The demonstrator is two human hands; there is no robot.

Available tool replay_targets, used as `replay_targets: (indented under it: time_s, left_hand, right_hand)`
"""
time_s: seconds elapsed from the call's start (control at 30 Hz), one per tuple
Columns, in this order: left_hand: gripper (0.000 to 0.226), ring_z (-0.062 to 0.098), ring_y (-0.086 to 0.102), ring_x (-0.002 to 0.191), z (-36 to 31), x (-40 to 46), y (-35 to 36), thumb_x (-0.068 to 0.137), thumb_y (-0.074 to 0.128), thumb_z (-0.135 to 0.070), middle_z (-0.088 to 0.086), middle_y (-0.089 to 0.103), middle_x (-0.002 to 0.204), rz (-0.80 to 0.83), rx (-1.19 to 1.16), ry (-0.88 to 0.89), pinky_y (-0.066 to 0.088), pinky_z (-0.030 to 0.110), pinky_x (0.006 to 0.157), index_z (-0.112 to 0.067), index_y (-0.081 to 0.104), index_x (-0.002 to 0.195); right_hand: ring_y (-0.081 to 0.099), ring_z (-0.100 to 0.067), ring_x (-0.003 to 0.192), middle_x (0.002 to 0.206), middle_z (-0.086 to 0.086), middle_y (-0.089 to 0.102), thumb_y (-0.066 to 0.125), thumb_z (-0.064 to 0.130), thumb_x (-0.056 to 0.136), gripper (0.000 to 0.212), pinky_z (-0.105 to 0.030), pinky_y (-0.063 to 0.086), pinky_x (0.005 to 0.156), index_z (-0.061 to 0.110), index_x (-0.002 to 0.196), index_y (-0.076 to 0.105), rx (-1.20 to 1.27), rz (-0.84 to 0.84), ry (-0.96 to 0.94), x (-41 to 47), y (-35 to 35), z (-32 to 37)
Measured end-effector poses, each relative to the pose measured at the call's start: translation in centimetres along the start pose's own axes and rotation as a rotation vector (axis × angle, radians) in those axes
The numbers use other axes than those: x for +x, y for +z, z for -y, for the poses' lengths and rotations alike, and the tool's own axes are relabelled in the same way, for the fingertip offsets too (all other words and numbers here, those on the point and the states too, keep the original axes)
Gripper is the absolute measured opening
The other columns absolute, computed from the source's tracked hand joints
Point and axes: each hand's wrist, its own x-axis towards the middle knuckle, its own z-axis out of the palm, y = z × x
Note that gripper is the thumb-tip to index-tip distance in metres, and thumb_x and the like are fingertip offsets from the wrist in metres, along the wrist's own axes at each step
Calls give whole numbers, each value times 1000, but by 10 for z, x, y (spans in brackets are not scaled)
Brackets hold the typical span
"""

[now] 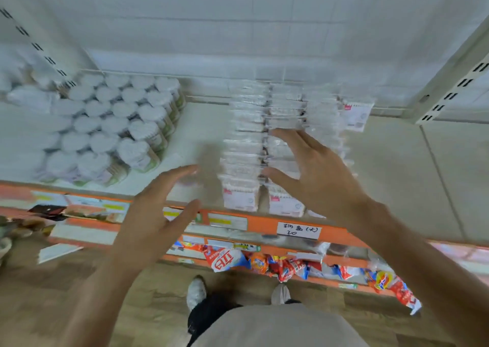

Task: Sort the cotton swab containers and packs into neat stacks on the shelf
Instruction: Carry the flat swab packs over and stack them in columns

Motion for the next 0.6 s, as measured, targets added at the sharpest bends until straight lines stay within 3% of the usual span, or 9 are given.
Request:
replay_targets:
  time_s: [0.13,0.2,0.33,0.5,0.6]
  left_hand:
    - [49,-32,36,117,52,-21,-28,88,61,-41,-47,46,129,-113,-65,-119,34,-2,91,-39,50,136]
    - [50,-28,38,119,66,-20,-41,90,60,-44,-41,48,133,-119,-85,-142,31,-2,94,-36,51,138]
    - [50,1,57,113,89,-16,-60,94,62,-42,-19,54,140,-32,-110,-99,28,1,103,-29,51,141]
    - [55,-5,46,130,124,-11,-72,90,55,-53,-18,54,140,90,-156,-55,26,1,101,-34,49,141]
    - [54,-12,49,122,139,-6,-79,92,56,-51,-18,53,141,126,-182,4,29,5,101,-33,49,141]
  right_hand:
    - [55,-24,122,143,3,51,61,49,95,61,-43,49,97,25,147,41,53,28,-25,19,42,51]
    - [56,-24,121,140,2,53,63,46,94,58,-44,50,96,23,144,45,60,51,-40,33,61,77]
    - [57,-27,118,134,-1,57,68,43,89,59,-43,50,96,19,140,50,11,67,-51,64,95,119]
    - [57,-31,116,128,-6,59,74,43,85,67,-42,48,94,16,141,48,-127,69,101,84,129,146]
    - [61,-27,108,119,-1,59,74,41,85,65,-38,49,84,23,141,44,-217,92,188,82,136,157]
